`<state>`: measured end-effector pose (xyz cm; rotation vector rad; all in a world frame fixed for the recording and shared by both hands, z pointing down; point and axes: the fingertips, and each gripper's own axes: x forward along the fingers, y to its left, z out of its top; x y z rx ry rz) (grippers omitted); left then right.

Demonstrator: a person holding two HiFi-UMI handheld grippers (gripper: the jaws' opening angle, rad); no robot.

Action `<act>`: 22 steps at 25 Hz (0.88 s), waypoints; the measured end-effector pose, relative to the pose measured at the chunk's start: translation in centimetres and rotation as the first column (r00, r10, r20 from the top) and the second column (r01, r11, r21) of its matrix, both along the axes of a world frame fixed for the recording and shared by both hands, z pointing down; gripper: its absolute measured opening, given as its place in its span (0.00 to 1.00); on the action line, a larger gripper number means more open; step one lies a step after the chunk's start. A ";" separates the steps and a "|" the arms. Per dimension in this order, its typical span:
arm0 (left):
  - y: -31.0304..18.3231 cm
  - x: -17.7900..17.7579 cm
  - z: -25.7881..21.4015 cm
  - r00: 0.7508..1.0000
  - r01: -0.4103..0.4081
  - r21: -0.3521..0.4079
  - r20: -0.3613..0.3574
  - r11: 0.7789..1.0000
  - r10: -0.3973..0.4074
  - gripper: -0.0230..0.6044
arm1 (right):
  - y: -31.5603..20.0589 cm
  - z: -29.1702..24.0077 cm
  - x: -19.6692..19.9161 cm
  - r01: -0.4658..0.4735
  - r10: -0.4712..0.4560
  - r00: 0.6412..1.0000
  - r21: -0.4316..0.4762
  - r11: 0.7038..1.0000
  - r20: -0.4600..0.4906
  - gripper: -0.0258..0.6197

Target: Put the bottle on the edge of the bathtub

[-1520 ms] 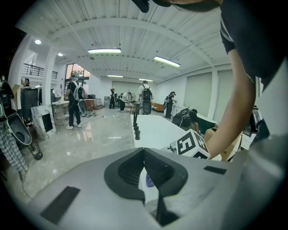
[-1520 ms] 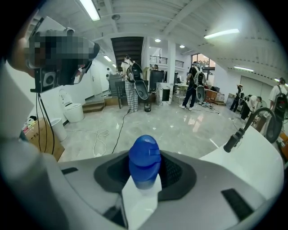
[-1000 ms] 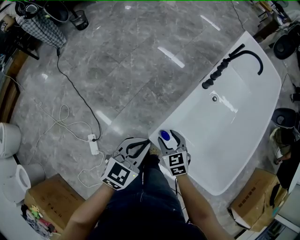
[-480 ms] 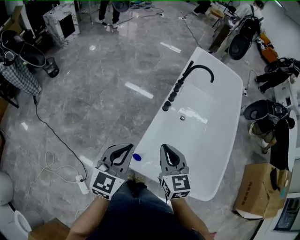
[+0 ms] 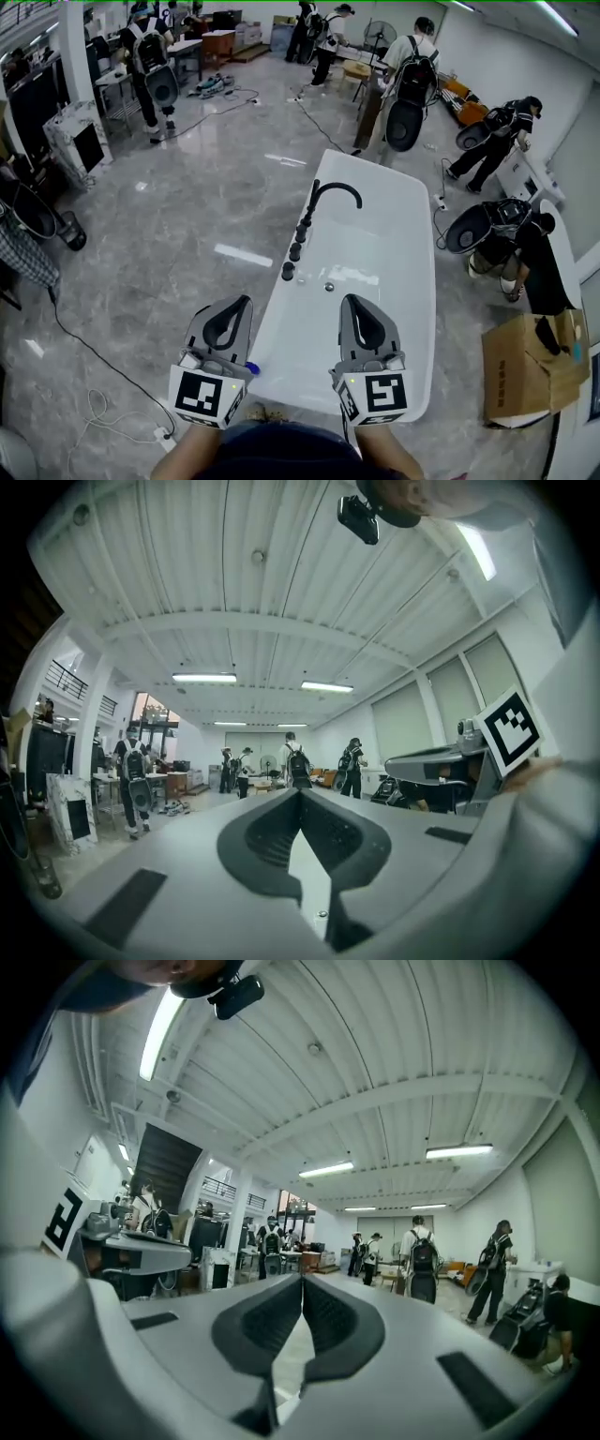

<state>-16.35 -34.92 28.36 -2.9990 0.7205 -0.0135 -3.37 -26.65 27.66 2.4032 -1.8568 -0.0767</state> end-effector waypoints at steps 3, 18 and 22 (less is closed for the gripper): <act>0.7 0.5 -1.8 1.000 -0.008 0.024 -0.015 1.000 0.008 0.08 | 1.3 -2.1 0.5 -0.031 0.032 0.999 0.037 0.999 -0.035 0.09; 1.0 -0.9 -3.2 1.000 0.004 0.044 -0.023 0.999 -0.003 0.08 | 1.0 -3.4 -1.3 0.026 -0.023 0.999 0.057 0.998 -0.046 0.08; 1.0 -1.1 -3.1 1.000 0.000 0.051 -0.022 0.999 0.002 0.08 | 0.9 -3.0 -1.5 0.029 -0.026 0.999 0.058 0.998 -0.043 0.09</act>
